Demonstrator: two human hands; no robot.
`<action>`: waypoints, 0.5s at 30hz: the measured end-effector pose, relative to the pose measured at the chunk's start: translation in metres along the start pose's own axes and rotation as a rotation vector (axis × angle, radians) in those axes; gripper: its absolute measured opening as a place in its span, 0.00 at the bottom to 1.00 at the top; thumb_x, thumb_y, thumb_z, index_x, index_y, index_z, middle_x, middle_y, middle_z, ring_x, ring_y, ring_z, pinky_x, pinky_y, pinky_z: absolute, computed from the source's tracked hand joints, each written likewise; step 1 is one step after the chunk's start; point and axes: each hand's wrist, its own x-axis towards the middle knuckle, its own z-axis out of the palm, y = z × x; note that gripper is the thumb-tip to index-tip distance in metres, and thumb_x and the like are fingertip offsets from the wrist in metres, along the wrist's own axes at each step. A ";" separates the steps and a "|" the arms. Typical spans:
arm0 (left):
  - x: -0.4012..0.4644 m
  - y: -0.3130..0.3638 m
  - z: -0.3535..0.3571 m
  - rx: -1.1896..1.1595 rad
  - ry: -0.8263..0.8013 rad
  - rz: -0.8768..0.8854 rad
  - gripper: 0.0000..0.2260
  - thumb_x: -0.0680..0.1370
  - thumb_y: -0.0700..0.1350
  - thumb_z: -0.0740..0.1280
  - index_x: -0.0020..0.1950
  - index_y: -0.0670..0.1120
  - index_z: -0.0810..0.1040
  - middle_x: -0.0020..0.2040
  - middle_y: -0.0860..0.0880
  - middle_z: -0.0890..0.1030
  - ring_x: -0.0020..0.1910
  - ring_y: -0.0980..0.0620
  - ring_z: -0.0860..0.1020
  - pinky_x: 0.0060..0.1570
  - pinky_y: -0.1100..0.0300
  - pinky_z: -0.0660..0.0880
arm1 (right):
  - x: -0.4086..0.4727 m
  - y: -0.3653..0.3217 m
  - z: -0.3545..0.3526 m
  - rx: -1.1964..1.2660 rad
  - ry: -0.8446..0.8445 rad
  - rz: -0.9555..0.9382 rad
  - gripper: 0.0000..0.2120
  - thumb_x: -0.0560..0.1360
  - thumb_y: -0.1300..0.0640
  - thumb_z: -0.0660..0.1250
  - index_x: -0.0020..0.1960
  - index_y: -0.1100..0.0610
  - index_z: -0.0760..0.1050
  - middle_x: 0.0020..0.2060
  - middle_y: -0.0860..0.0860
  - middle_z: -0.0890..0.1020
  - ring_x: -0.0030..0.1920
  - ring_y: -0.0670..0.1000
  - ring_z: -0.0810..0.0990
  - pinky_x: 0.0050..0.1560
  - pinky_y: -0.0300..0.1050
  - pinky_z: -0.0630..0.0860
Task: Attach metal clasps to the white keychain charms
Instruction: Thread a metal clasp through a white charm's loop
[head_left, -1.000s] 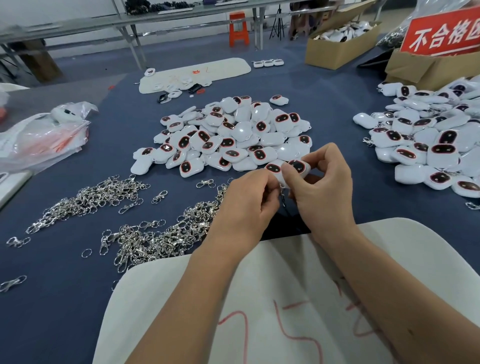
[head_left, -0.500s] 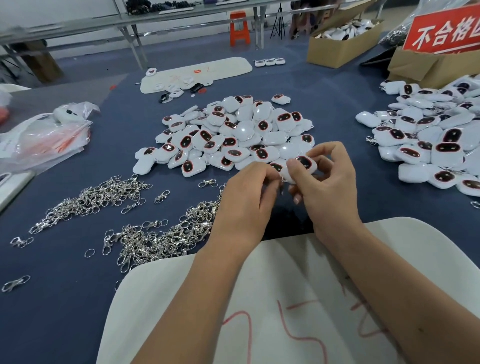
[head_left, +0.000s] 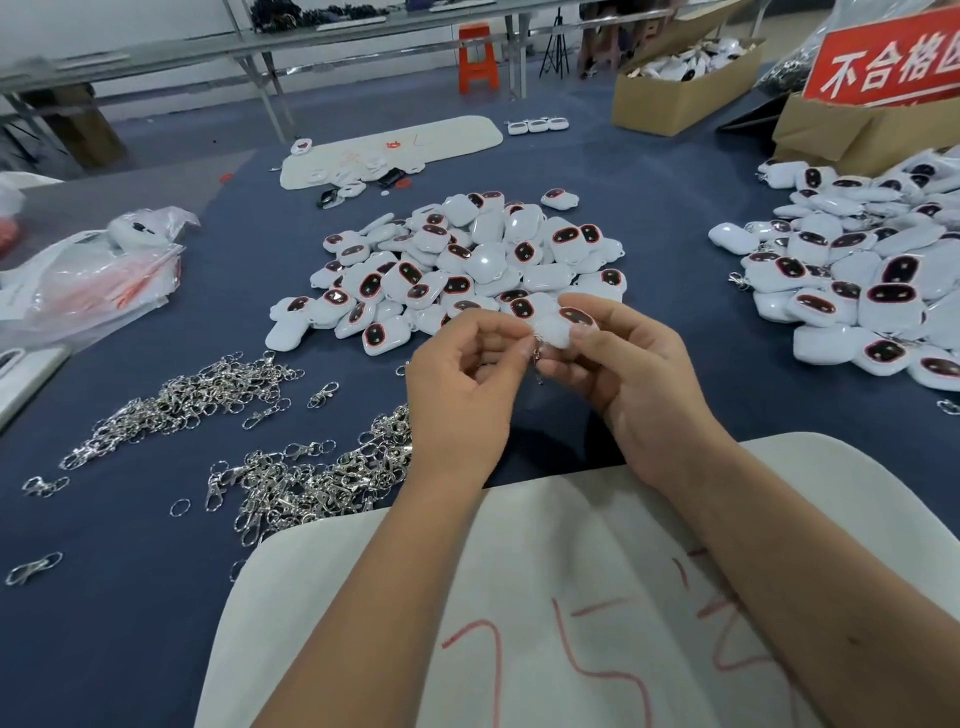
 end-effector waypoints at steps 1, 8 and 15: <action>0.001 -0.001 -0.001 -0.013 0.028 -0.024 0.08 0.76 0.33 0.73 0.45 0.45 0.83 0.40 0.49 0.85 0.40 0.55 0.83 0.45 0.61 0.79 | 0.000 0.001 0.000 0.001 -0.010 -0.003 0.12 0.80 0.70 0.67 0.62 0.64 0.79 0.47 0.57 0.86 0.45 0.55 0.87 0.49 0.43 0.84; 0.003 -0.005 -0.006 0.092 -0.004 -0.028 0.08 0.76 0.33 0.72 0.43 0.47 0.83 0.39 0.50 0.85 0.40 0.53 0.83 0.46 0.60 0.79 | 0.002 -0.002 -0.002 -0.018 -0.016 0.024 0.19 0.68 0.63 0.81 0.57 0.58 0.80 0.40 0.52 0.82 0.36 0.48 0.81 0.37 0.37 0.79; 0.006 -0.009 -0.013 0.387 -0.161 0.140 0.09 0.75 0.34 0.71 0.42 0.47 0.84 0.37 0.56 0.83 0.40 0.59 0.80 0.43 0.65 0.75 | -0.001 0.005 0.000 -0.338 0.043 -0.146 0.14 0.74 0.64 0.78 0.56 0.60 0.77 0.34 0.51 0.79 0.31 0.49 0.78 0.33 0.40 0.77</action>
